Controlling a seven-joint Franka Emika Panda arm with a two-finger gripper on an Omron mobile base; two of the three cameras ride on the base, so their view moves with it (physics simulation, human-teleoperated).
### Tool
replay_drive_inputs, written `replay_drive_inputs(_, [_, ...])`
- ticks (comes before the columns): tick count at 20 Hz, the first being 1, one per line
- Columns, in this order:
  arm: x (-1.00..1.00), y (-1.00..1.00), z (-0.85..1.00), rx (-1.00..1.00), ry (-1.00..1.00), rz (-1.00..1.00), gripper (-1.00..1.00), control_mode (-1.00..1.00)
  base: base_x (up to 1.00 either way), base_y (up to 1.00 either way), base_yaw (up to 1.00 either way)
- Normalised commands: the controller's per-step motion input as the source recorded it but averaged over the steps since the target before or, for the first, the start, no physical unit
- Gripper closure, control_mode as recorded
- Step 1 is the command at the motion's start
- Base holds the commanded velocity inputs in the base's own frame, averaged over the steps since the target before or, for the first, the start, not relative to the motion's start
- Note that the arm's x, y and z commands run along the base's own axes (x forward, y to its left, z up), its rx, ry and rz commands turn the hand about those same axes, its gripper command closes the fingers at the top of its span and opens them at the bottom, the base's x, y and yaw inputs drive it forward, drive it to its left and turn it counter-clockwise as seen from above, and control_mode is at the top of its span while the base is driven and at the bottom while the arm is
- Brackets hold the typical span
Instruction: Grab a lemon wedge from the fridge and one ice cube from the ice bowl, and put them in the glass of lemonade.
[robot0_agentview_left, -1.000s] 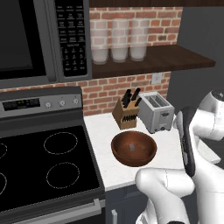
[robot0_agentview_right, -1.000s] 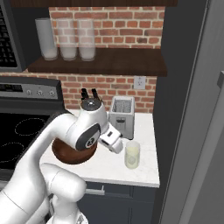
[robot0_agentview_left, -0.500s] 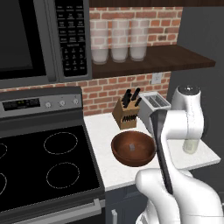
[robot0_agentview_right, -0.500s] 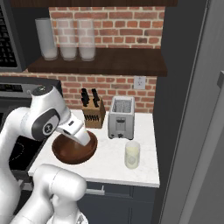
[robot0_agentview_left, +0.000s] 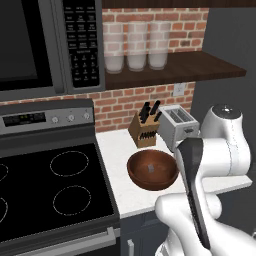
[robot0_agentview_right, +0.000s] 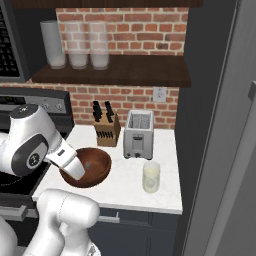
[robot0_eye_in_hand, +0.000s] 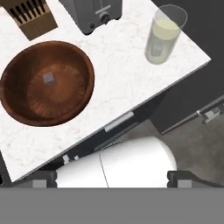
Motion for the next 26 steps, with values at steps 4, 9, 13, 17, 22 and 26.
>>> replay_drive_inputs(4, [0.00, 0.00, 0.00, 0.00, 0.00, 0.00, -1.00, -1.00, 0.00, 0.00, 0.00])
replay_drive_inputs(9, [0.00, 0.00, 0.00, 0.00, 0.00, 0.00, -1.00, -1.00, 0.00, 0.00, 0.00])
replay_drive_inputs(13, [0.00, 0.00, 0.00, 0.00, 0.00, 0.00, -1.00, -1.00, 0.00, 0.00, 0.00])
replay_drive_inputs(17, [0.00, 0.00, 0.00, 0.00, 0.00, 0.00, -1.00, 1.00, -0.70, 0.00, -0.01])
replay_drive_inputs(22, [0.00, 0.00, 0.00, 0.00, 0.00, 0.00, -1.00, 1.00, -1.00, 0.00, -0.21])
replay_drive_inputs(26, [0.00, 0.00, 0.00, 0.00, 0.00, 0.00, -1.00, 1.00, -0.58, -0.01, -0.40])
